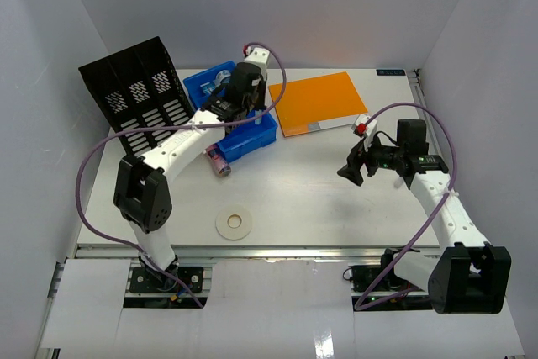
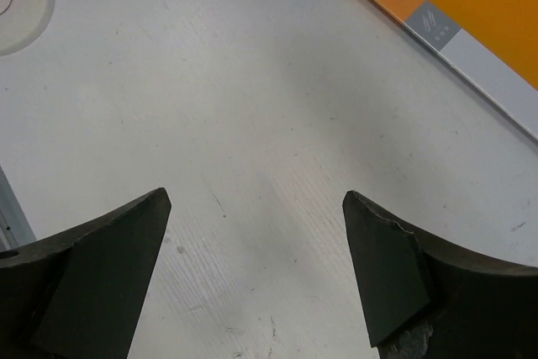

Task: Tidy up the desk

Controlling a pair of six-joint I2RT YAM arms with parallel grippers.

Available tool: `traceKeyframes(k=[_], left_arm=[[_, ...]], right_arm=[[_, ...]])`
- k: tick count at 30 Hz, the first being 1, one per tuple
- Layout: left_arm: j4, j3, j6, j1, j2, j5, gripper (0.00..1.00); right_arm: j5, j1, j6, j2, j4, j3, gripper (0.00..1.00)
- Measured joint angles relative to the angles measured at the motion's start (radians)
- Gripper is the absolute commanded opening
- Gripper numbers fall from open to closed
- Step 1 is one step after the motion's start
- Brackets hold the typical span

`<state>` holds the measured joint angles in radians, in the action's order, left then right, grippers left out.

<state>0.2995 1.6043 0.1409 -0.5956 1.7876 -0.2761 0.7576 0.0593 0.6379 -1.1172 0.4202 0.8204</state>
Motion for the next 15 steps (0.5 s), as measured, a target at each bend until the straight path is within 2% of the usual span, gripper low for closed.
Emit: traceKeyframes(k=[4, 8, 15], left_arm=[[0.028, 0.124, -0.157, 0.036, 0.056, -0.104, 0.04], [0.023, 0.246, -0.26, 0.097, 0.193, -0.162, 0.04], [0.016, 0.3, -0.358, 0.218, 0.42, -0.215, 0.05]], right_arm=[[-0.016, 0.0, 0.002, -0.002, 0.0, 0.0, 0.9], [-0.023, 0.0, 0.003, -0.005, 0.0, 0.0, 0.9], [-0.039, -0.001, 0.01, -0.019, 0.0, 0.0, 0.9]])
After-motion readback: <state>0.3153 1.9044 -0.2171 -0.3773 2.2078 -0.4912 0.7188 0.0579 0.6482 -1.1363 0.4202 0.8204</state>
